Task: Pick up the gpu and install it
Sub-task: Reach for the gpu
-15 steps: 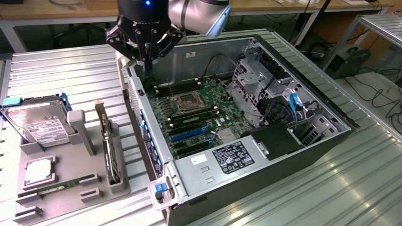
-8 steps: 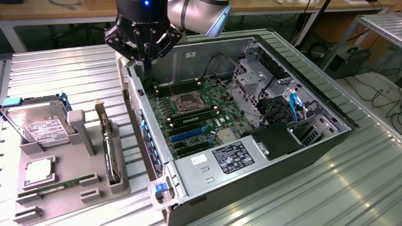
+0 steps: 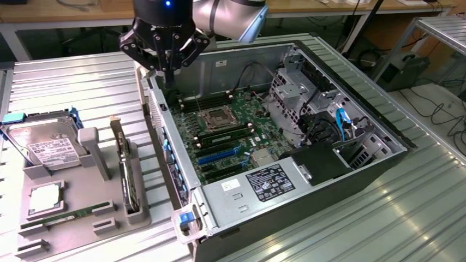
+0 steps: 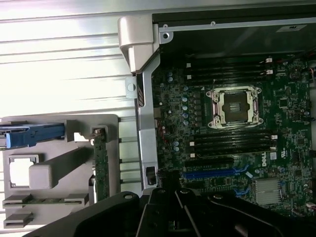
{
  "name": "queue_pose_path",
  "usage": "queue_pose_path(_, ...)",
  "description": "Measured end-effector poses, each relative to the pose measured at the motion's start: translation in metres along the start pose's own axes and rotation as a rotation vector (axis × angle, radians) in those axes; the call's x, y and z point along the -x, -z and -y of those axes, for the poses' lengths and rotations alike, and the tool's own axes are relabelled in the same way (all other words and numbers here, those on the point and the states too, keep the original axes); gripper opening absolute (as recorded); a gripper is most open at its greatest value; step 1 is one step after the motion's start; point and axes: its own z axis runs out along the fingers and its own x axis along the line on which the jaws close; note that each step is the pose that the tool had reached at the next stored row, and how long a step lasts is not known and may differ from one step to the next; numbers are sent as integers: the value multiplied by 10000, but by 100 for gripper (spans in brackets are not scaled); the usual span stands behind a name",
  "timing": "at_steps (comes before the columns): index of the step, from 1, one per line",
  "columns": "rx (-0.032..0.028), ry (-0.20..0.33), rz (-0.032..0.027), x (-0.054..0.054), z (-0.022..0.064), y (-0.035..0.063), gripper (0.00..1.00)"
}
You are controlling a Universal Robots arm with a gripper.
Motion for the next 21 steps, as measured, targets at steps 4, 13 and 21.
queue_pose_path(4,0,1,0,-14,1,0,11)
queue_pose_path(13,0,1,0,-49,4,1,11)
queue_pose_path(21,0,0,0,-73,5,2,11)
